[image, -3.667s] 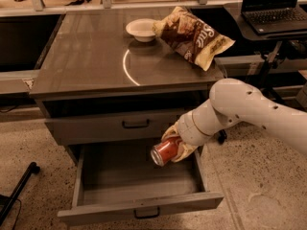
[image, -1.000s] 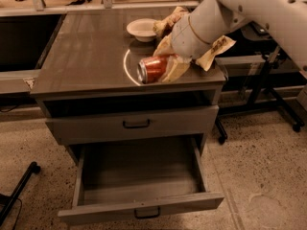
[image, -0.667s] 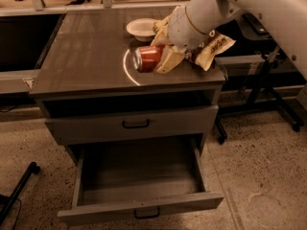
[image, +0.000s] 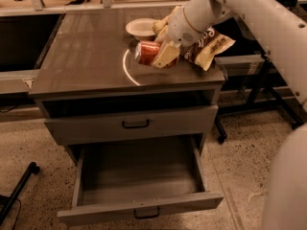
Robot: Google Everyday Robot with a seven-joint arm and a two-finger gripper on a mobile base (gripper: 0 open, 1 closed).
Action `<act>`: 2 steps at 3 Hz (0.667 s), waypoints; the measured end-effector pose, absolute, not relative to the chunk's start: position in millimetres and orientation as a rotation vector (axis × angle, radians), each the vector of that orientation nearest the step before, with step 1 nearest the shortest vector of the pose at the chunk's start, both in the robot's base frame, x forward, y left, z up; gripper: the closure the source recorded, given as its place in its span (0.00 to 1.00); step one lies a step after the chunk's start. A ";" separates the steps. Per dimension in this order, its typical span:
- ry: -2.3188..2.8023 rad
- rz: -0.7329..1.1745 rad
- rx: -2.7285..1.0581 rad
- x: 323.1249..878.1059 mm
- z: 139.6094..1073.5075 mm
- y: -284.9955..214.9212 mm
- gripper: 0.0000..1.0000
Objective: Pick coke can from middle drawer and place on counter
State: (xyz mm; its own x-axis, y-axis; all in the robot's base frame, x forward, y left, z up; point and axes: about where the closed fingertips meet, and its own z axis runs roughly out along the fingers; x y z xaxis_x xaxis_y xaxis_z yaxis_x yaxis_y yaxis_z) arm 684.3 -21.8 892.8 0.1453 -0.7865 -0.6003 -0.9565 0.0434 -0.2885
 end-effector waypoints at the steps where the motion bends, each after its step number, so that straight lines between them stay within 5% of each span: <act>1: 1.763 0.366 -1.719 704.4 881.9 -23.5 0.59; 2: 1.816 0.382 -1.696 719.0 876.3 -22.1 0.34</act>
Offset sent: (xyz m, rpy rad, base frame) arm 0.0533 -0.0042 -0.0142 -0.0024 0.1246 -0.1367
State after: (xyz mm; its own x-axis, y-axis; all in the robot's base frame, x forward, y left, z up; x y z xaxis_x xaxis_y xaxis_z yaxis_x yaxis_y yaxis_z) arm 719.0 -22.1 876.3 0.0142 -0.7926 -0.6096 -0.9709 0.1348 -0.1978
